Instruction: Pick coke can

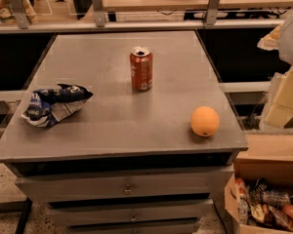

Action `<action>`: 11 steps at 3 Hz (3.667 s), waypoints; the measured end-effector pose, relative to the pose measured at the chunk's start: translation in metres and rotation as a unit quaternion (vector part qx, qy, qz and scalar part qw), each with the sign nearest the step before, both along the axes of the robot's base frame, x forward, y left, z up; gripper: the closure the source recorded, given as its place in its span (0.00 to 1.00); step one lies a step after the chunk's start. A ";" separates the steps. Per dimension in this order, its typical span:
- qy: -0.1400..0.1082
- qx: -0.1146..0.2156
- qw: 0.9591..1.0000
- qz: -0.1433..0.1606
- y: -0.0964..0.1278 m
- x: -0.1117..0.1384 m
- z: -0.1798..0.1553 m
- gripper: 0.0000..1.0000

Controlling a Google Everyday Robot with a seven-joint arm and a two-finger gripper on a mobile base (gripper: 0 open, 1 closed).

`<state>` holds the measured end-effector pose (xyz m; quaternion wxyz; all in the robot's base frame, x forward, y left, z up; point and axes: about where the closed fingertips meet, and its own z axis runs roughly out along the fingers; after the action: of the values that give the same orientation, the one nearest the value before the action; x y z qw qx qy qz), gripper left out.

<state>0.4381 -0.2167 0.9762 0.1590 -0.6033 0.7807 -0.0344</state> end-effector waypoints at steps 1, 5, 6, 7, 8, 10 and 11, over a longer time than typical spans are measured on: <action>-0.002 0.000 1.000 0.000 0.001 0.001 0.001 0.00; -0.023 0.005 0.994 0.108 0.125 0.111 -0.016 0.00; -0.023 0.023 0.991 0.128 0.152 0.132 -0.029 0.00; -0.017 0.038 0.989 0.140 0.173 0.152 -0.045 0.00; -0.006 0.050 0.989 0.143 0.188 0.171 -0.065 0.00; 0.013 0.071 0.987 0.141 0.212 0.198 -0.092 0.41; 0.017 0.077 0.986 0.145 0.222 0.202 -0.095 0.64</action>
Offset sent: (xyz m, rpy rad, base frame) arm 0.0585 0.0539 0.0039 -0.0207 -0.0493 0.1191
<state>0.6405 0.0055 0.8813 0.1952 -0.6964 0.6880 0.0592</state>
